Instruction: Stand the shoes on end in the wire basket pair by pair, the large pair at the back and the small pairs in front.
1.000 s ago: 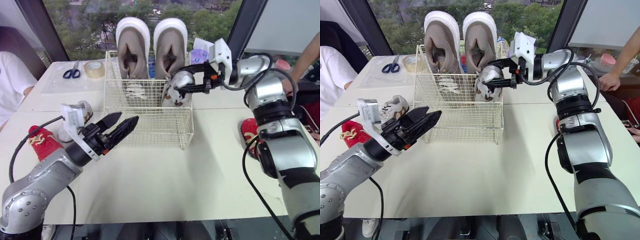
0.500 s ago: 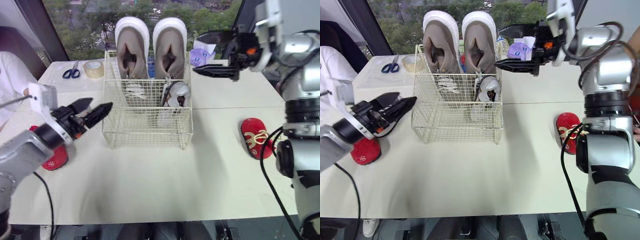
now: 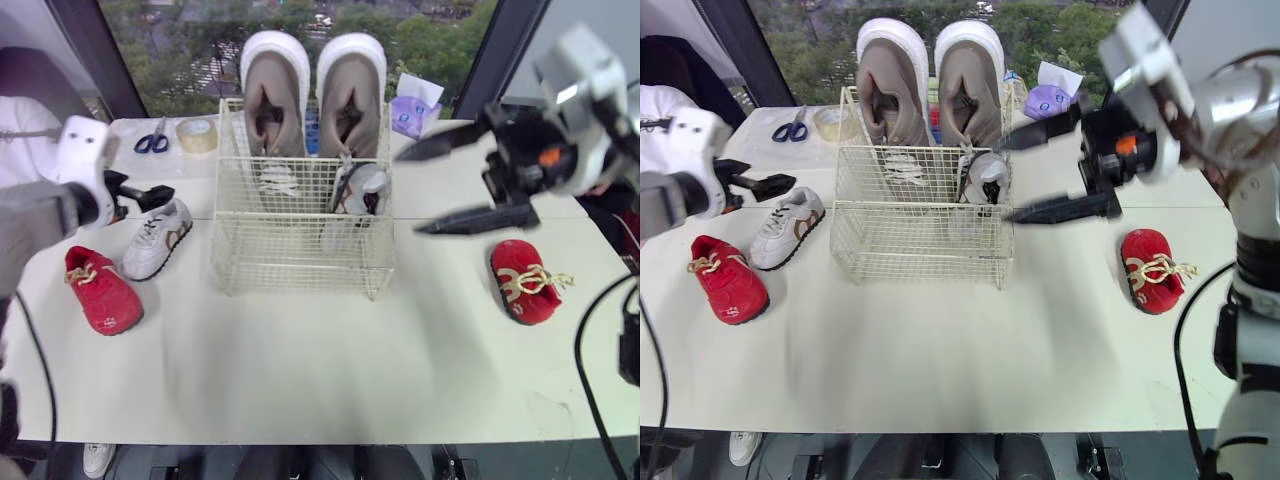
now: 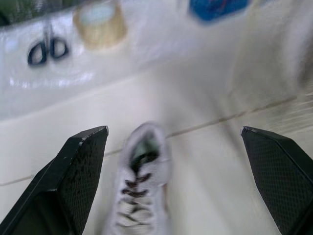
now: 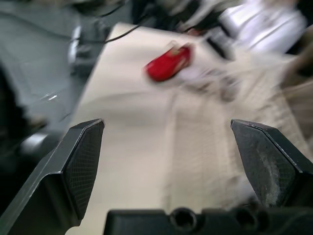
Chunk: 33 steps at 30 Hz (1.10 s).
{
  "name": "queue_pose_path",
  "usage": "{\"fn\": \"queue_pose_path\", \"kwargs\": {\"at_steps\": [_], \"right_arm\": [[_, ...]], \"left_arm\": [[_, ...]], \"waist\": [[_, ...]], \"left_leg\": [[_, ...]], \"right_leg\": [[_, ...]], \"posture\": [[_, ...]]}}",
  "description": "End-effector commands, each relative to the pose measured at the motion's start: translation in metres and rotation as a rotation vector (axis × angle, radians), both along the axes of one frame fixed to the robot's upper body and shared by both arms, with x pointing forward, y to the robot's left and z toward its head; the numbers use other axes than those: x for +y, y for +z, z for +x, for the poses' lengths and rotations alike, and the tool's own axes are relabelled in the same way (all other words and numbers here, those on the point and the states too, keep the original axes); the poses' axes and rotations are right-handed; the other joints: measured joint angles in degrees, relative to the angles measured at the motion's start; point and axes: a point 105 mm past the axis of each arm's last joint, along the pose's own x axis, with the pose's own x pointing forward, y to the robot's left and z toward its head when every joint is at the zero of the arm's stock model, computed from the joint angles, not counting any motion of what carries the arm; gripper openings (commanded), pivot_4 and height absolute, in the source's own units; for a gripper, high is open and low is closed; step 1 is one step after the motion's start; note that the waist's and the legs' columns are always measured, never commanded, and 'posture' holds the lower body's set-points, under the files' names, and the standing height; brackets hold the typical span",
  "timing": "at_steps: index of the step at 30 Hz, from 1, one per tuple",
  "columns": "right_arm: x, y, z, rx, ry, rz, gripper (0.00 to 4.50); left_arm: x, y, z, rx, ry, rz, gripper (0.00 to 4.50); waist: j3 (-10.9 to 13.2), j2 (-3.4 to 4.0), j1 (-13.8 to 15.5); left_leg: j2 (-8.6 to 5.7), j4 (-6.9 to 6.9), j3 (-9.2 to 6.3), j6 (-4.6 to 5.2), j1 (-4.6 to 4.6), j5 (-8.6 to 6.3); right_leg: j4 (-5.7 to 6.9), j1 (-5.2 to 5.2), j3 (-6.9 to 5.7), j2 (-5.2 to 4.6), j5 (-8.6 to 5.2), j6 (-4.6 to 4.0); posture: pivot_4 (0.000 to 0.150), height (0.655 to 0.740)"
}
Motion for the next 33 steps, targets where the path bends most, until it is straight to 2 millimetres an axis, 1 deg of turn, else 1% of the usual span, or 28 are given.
{"fn": "queue_pose_path", "kwargs": {"at_steps": [1,4,6,7,9,10,11,12,17,18,19,21,23,24,26,28,29,30,31,32,33], "right_arm": [[-0.002,0.007,-0.006,-0.063,-0.030,0.010,4.46],[-0.003,0.006,-0.006,-0.068,-0.058,0.029,4.46],[-0.003,0.004,-0.005,-0.073,-0.085,0.045,4.46],[-0.003,0.004,-0.005,-0.074,-0.097,0.063,4.46],[-0.003,0.005,-0.007,-0.078,-0.116,0.093,4.50],[-0.003,0.006,-0.008,-0.081,-0.127,0.108,4.50],[-0.003,0.007,-0.009,-0.084,-0.140,0.121,4.50],[-0.003,0.007,-0.009,-0.088,-0.150,0.130,4.50],[-0.003,0.009,-0.011,-0.100,-0.186,0.152,4.50],[-0.003,0.009,-0.012,-0.100,-0.187,0.152,4.50],[-0.003,0.009,-0.012,-0.098,-0.186,0.151,4.50],[-0.002,0.008,-0.014,-0.086,-0.180,0.146,4.50],[-0.002,0.005,-0.015,-0.069,-0.171,0.136,4.50],[-0.003,0.004,-0.015,-0.060,-0.168,0.129,4.50],[-0.004,0.000,-0.013,-0.046,-0.167,0.121,4.50],[-0.005,-0.002,-0.011,-0.033,-0.165,0.118,4.50],[-0.006,-0.004,-0.010,-0.022,-0.162,0.117,4.50],[-0.006,-0.005,-0.009,-0.015,-0.159,0.115,4.50],[-0.006,-0.006,-0.008,0.004,-0.154,0.119,4.50],[-0.006,-0.008,-0.007,0.024,-0.150,0.126,4.50],[-0.006,-0.009,-0.007,0.038,-0.147,0.130,4.50]], "left_arm": [[0.001,-0.012,0.014,0.107,-0.029,0.077,4.50],[-0.003,-0.018,0.025,0.155,-0.060,0.086,4.50],[-0.003,-0.036,0.030,0.246,-0.066,0.091,4.50],[0.000,-0.051,0.032,0.293,-0.049,0.103,4.50],[0.005,-0.072,0.032,0.352,-0.025,0.114,3.96],[0.004,-0.080,0.033,0.365,-0.016,0.086,3.67],[0.002,-0.086,0.033,0.370,-0.011,0.055,3.18],[0.001,-0.089,0.034,0.369,-0.007,0.034,2.69],[-0.004,-0.092,0.040,0.335,0.001,0.019,0.24],[-0.003,-0.091,0.041,0.325,0.009,0.023,0.05],[-0.002,-0.089,0.042,0.315,0.016,0.023,0.05],[0.001,-0.080,0.044,0.285,0.036,0.022,0.05],[0.006,-0.065,0.046,0.239,0.056,0.015,0.05],[0.006,-0.053,0.047,0.207,0.061,-0.009,0.05],[0.007,-0.019,0.049,0.125,0.065,-0.074,0.05],[0.007,0.017,0.046,0.058,0.067,-0.126,0.05],[0.007,0.038,0.041,0.022,0.069,-0.168,0.05],[0.005,0.051,0.037,0.000,0.070,-0.196,0.05],[0.006,0.069,0.025,-0.021,0.085,-0.197,0.05],[0.007,0.081,0.011,-0.029,0.115,-0.185,0.05],[0.006,0.086,-0.001,-0.032,0.139,-0.171,0.05]], "waist": [[0.0,0.00,0.0],[0.0,-0.01,-0.2],[0.0,-0.02,-0.2],[0.0,-0.02,-0.1],[0.0,-0.02,-0.1],[0.0,-0.03,-0.1],[0.0,-0.03,-0.1],[0.0,-0.04,-0.1],[-0.1,-0.04,0.0],[-0.1,-0.05,0.0],[-0.1,-0.06,0.0],[-0.1,-0.06,0.0],[-0.1,-0.06,0.0],[-0.1,-0.07,0.0],[-0.1,-0.22,0.0],[-0.1,-0.32,-0.1],[-0.1,-0.32,-0.1],[-0.1,-0.31,-0.2],[-0.1,-0.30,-0.3],[-0.1,-0.30,-0.4],[-0.1,-0.28,-0.7]], "left_leg": [[0.01,0.01,0.00,0.00,-0.13,0.00],[0.04,0.28,0.00,-0.02,-0.64,0.04],[0.04,0.31,0.02,-0.23,-0.82,0.30],[0.04,0.33,0.01,-0.22,-0.84,0.30],[0.03,0.39,0.02,-0.18,-0.88,0.28],[0.03,0.41,0.02,-0.14,-0.88,0.26],[0.04,0.43,0.02,-0.08,-0.88,0.22],[0.04,0.47,0.02,0.23,-0.92,0.03],[0.02,0.56,0.02,0.22,-0.90,-0.10],[0.02,0.58,0.02,0.22,-0.89,-0.11],[0.02,0.59,0.02,0.22,-0.87,-0.11],[0.02,0.63,0.02,0.22,-0.87,-0.10],[0.02,0.64,0.02,0.22,-0.87,-0.10],[0.02,0.64,0.02,0.22,-0.87,-0.10],[0.02,0.65,0.02,0.22,-0.92,-0.10],[0.02,0.71,0.02,0.23,-1.12,-0.09],[0.02,0.81,0.02,0.30,-1.35,-0.04],[0.03,0.98,0.02,0.23,-1.57,0.03],[0.03,1.18,0.02,0.12,-1.76,0.09],[0.03,1.27,0.02,0.20,-1.79,0.04],[0.02,1.35,0.02,0.28,-1.82,-0.02]], "right_leg": [[0.01,-0.03,0.01,0.00,0.00,0.01],[0.17,-0.47,0.00,0.04,0.07,0.12],[0.18,-0.63,0.01,0.04,0.08,0.14],[0.17,-0.63,0.00,0.04,0.08,0.14],[0.16,-0.63,0.00,0.03,0.08,0.15],[0.16,-0.62,0.00,0.02,0.09,0.15],[0.15,-0.60,0.00,0.01,0.09,0.16],[0.15,-0.61,0.00,0.00,0.11,0.20],[0.11,-0.51,0.00,-0.05,0.17,0.30],[0.11,-0.49,0.00,-0.05,0.17,0.31],[0.11,-0.46,0.00,-0.05,0.18,0.32],[0.13,-0.46,0.00,-0.05,0.22,0.39],[0.13,-0.45,0.00,-0.05,0.24,0.42],[0.13,-0.45,0.00,-0.05,0.24,0.42],[0.14,-0.50,0.00,-0.05,0.25,0.43],[0.15,-0.64,-0.01,-0.04,0.27,0.46],[0.17,-0.81,-0.01,-0.02,0.31,0.53],[0.25,-0.99,-0.01,-0.01,0.32,0.55],[0.32,-1.11,-0.01,0.01,0.33,0.57],[0.35,-1.10,-0.01,0.01,0.33,0.58],[0.33,-1.07,0.00,0.00,0.33,0.58]], "posture": [[0.150,0.7358],[0.150,0.7358],[0.150,0.7358],[0.150,0.7358],[0.150,0.7358],[0.150,0.7358],[0.150,0.7358],[0.150,0.7358],[0.150,0.7358],[0.150,0.7358],[0.150,0.7358],[0.150,0.7358],[0.150,0.7358],[0.150,0.7358],[0.150,0.7358],[0.150,0.7358],[0.150,0.7358],[0.150,0.7358],[0.150,0.7358],[0.150,0.7358],[0.150,0.7358]]}}
